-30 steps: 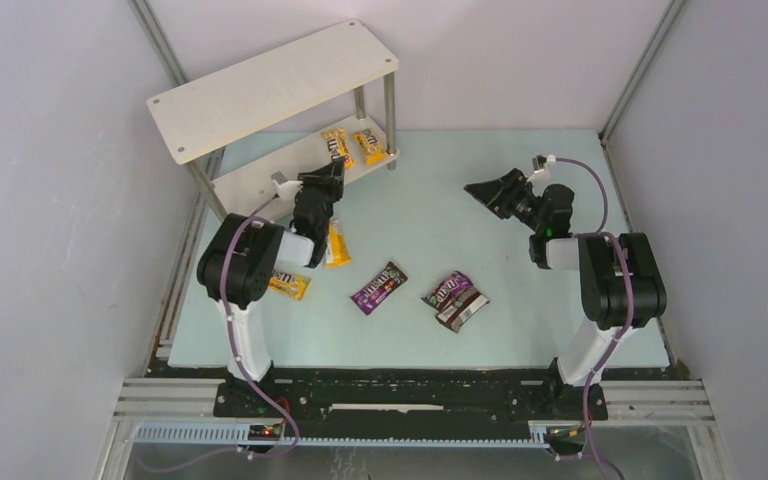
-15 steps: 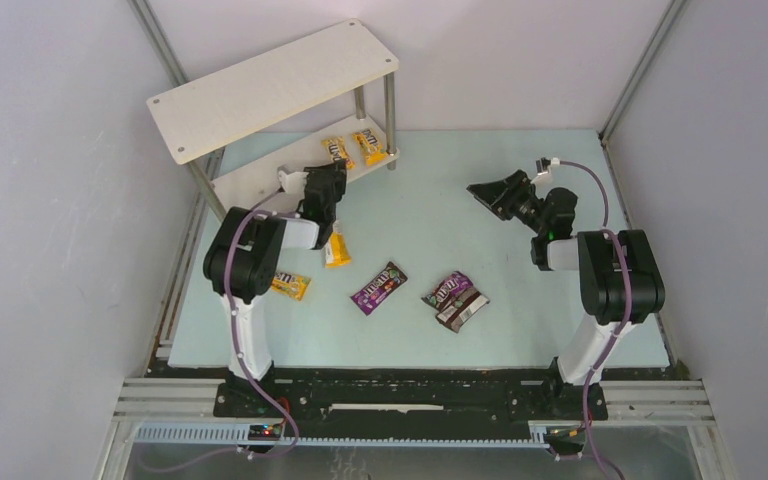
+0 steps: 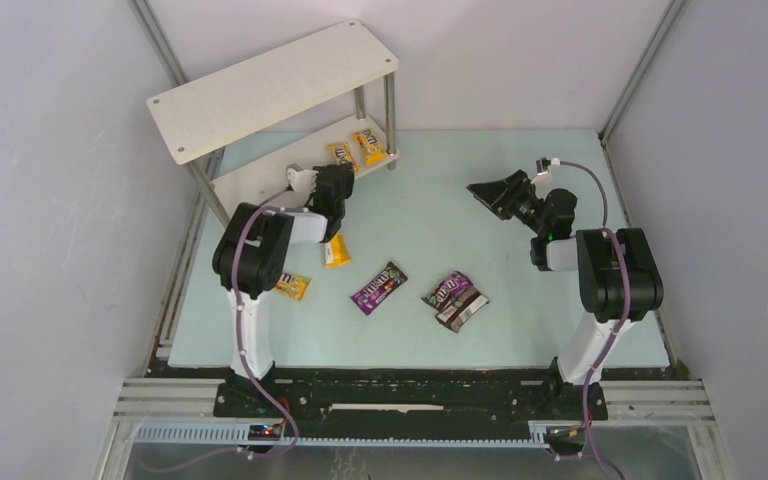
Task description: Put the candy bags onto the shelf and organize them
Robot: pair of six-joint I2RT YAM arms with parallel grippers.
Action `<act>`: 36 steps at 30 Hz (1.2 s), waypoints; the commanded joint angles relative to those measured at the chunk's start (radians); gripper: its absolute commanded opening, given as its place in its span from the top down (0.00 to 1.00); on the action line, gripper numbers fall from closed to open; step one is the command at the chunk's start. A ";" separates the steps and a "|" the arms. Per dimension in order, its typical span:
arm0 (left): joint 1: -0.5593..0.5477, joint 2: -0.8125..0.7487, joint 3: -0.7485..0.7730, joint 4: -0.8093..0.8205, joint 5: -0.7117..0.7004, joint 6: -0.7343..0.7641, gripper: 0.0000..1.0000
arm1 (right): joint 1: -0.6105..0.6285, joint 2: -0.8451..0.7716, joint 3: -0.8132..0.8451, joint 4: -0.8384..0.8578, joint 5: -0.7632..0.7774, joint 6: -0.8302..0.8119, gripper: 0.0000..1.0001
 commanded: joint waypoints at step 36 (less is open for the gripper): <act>-0.012 0.006 0.060 -0.039 0.042 -0.023 0.52 | -0.005 0.047 -0.001 0.127 -0.021 0.054 0.30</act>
